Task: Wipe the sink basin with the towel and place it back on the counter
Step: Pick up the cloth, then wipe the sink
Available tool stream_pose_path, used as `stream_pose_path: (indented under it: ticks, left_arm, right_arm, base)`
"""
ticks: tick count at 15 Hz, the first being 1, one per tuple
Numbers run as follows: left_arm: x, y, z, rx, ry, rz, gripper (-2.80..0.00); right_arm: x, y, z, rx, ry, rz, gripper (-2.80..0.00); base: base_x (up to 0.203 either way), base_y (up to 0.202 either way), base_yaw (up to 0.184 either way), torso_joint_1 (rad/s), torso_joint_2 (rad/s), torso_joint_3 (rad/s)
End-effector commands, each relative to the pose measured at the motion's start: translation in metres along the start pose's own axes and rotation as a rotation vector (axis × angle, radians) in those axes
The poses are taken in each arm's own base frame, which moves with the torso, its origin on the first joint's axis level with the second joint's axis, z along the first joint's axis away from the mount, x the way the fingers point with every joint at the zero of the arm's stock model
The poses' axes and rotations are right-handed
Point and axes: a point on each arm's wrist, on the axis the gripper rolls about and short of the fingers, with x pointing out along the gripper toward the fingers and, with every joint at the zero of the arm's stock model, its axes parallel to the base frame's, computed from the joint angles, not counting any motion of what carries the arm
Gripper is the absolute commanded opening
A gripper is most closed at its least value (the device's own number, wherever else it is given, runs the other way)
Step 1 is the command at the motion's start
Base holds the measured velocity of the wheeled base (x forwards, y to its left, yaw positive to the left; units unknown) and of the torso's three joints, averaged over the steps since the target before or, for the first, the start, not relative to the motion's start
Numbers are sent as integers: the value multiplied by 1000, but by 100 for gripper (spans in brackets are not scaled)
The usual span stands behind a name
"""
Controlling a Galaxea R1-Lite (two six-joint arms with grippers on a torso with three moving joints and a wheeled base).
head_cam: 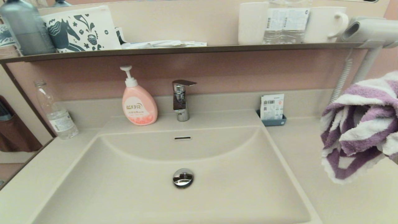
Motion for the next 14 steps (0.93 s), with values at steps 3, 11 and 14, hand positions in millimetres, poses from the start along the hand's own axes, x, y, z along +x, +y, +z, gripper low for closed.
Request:
stream_pose_path:
  ticks: [3,11,14]
  left_arm:
    - [0,0,0,0,0,1,-280]
    - [0,0,0,-1,0,1,-280]
    - [0,0,0,-1,0,1,-280]
  right_arm:
    - [2,25,-8,25,74,140,-280]
    - [165,96,-50,-74,305,-47,-280]
    - [224,108,-80,-145,358,-205,-280]
  base:
    - [0,0,0,0,0,0]
    - [0,0,0,0,0,0]
    - [0,0,0,0,0,0]
